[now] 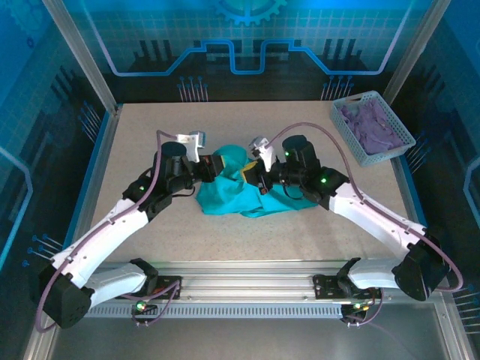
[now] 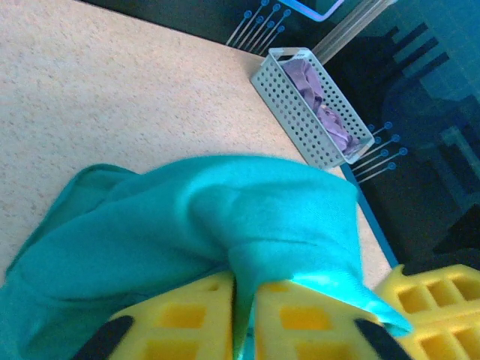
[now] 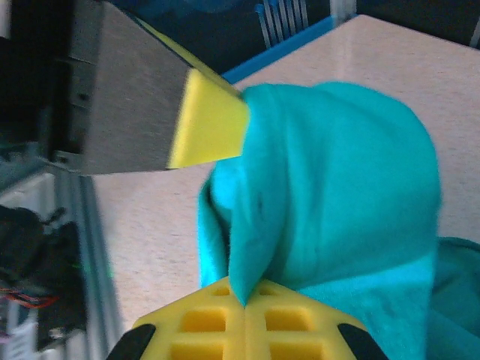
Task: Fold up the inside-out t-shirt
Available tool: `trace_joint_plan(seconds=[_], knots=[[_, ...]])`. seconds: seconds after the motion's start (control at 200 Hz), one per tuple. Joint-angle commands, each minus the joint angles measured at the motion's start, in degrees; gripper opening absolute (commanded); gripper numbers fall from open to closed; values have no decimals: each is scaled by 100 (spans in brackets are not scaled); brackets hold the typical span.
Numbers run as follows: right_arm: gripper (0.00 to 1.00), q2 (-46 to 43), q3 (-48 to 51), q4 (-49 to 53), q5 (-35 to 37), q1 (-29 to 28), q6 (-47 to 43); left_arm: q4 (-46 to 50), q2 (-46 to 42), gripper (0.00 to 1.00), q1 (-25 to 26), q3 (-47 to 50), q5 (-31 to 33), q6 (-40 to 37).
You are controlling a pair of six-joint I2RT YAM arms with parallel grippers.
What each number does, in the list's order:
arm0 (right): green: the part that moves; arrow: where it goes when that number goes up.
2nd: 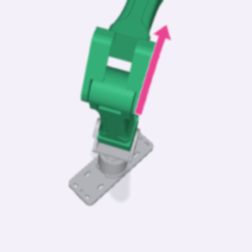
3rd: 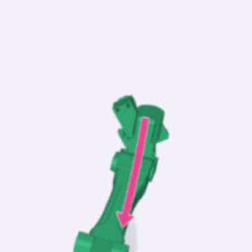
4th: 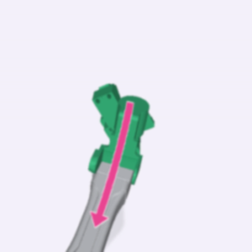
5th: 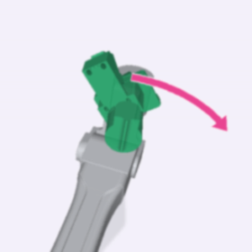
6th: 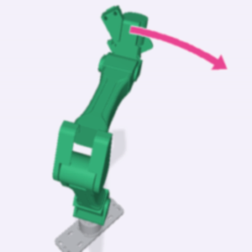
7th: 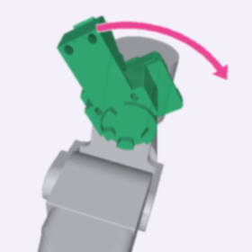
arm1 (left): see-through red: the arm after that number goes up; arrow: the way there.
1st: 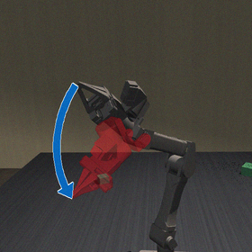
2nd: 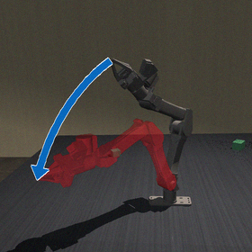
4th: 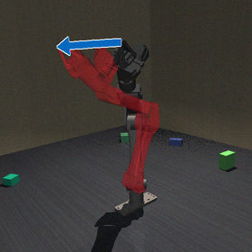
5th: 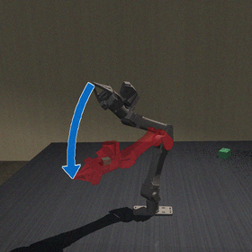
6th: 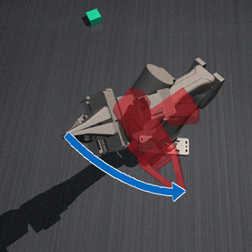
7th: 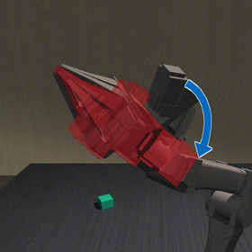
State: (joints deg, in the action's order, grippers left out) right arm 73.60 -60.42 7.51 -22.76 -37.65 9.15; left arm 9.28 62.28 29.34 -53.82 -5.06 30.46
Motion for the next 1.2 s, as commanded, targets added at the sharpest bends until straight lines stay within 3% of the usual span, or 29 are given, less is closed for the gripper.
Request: trace_joint_plan(seconds=[0.0,0.285,0.44,0.5,0.625,0.83,0.985,1.195], knots=[[0,-31,123,-713,-1217,234,719,68,-187,23,-26,179,146,-335],[0,177,20,-1001,-1715,572,1153,-282,-583,46,70,789,-525,-378],[0,203,0,-1030,-1804,626,1111,-568,-388,51,89,882,-643,-192],[0,219,4,-1083,-1861,627,1139,-700,-165,51,91,820,-685,-101],[0,89,-26,-1092,-1855,787,1194,-629,241,39,89,684,-527,-76],[0,-83,64,-1704,-2134,1181,1662,-1063,369,32,89,1322,-481,22],[0,93,156,-1853,-2309,1187,1704,-1020,493,32,84,1335,-531,-136],[0,216,72,-1162,-2426,1243,1173,-1097,-268,40,85,1432,-437,-507]])
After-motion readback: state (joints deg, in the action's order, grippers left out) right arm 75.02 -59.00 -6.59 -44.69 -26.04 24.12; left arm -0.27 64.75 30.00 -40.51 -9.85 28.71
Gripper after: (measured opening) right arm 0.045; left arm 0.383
